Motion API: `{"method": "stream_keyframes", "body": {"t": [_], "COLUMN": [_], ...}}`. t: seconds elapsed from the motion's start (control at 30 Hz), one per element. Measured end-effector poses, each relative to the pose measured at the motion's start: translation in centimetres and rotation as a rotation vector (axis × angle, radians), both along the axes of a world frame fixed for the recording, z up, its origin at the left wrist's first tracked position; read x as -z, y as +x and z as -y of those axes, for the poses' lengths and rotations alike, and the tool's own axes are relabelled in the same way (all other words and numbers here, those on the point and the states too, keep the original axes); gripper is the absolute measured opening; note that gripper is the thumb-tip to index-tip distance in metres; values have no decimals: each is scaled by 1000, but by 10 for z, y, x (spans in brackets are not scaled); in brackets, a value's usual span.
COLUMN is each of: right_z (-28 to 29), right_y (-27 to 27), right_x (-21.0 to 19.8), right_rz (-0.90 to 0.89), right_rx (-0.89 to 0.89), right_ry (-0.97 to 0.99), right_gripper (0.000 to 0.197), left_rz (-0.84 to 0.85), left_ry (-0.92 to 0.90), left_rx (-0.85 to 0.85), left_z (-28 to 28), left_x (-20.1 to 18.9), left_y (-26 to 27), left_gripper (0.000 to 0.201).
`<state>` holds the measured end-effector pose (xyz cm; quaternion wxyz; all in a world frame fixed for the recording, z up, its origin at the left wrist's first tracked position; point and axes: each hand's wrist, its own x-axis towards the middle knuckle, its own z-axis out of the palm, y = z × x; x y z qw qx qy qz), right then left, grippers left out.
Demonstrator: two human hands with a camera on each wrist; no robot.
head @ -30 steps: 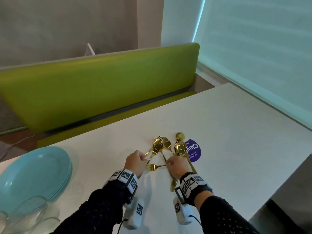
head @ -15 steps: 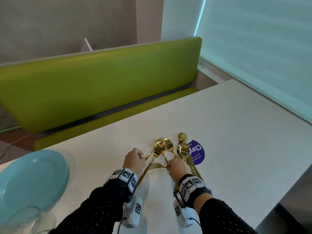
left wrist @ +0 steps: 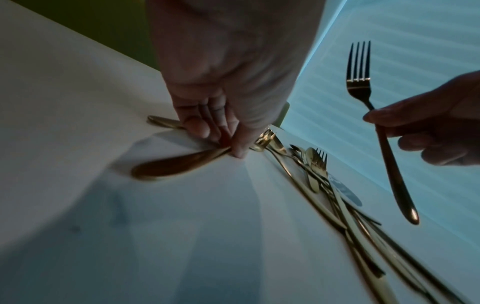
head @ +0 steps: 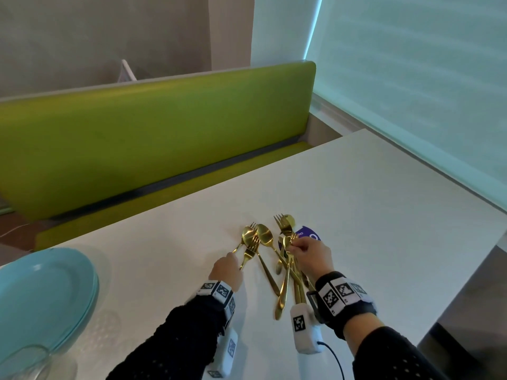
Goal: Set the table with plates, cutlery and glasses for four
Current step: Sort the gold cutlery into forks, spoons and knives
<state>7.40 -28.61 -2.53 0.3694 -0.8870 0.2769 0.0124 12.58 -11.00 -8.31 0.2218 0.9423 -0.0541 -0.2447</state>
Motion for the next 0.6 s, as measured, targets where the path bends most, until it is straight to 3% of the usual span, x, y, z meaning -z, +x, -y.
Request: {"method": "stream_keyframes", "body": {"t": [0.17, 0.23, 0.33, 0.43, 0.6], "right_z": [1, 0, -2, -11, -35], "right_y": [-11, -13, -13, -13, -13], "right_x": [1, 2, 5, 3, -7], "right_rz": [-4, -13, -25, -17, -75], "right_rx": [35, 43, 67, 108, 75], "right_ry": [29, 58, 183, 381, 657], "right_gripper": [20, 18, 12, 12, 13], "left_rz": [28, 41, 1, -157, -299], "left_ry": [-11, -44, -268, -625, -833], "left_rx": [28, 11, -154, -357, -363], "left_z": [-3, -6, -8, -7, -1], "left_x": [-6, -9, -19, -30, -44], "left_y": [-10, -12, -14, -18, -28], "left_gripper": [11, 27, 22, 19, 10]}}
